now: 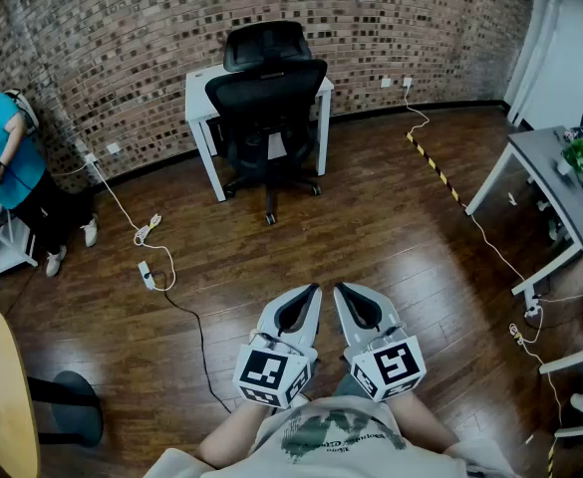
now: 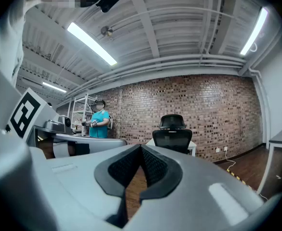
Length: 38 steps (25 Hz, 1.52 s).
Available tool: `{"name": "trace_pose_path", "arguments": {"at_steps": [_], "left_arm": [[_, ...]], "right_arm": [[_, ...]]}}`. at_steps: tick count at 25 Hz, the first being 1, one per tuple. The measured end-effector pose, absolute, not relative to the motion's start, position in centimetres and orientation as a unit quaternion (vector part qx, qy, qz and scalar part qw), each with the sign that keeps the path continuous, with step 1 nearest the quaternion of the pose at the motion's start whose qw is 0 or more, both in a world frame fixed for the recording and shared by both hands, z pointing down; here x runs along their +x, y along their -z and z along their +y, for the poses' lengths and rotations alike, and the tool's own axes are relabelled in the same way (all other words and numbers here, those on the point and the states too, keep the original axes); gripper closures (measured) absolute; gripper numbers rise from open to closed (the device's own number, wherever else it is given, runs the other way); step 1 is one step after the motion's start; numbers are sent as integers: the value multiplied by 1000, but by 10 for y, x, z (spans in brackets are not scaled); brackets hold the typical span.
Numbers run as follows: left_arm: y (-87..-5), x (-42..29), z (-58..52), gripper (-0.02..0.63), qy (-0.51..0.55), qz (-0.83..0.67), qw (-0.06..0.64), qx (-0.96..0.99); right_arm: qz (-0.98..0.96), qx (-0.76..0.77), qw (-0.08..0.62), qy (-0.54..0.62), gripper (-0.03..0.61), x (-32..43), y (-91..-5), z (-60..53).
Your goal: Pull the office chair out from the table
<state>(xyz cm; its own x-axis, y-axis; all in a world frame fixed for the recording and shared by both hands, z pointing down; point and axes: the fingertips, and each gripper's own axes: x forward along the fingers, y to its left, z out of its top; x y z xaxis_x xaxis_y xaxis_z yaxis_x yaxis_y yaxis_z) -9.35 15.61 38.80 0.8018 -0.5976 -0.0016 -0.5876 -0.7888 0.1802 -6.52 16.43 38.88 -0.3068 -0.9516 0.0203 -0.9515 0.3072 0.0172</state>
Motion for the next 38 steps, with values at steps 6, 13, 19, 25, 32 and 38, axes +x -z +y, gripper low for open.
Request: {"name": "trace_pose_path", "arguments": {"at_steps": [6,13,19,25,32,38], "left_arm": [[-383,-36,122,600,24,-306,66,949],[-380,33,76,600,10,-321,42,946],[-380,91,37,600,2,-343,41,938],[-383,146,3,600,-9,-365,17,931],[-386,154,-29,600,-25,-408,3,913],[-395,135,-75,600,-21,-443,21,896]], "right_arm": [[-806,592,12,15,578,-12,-385,130],[-814,580,-1,18,577,52,-384,80],[-826,564,-6,12,578,110,-382,42],[-839,543,-19,22,577,159,-379,10],[-861,507,-36,18,577,171,-379,-26],[-879,476,-30,13,578,153,-386,-69]]}}
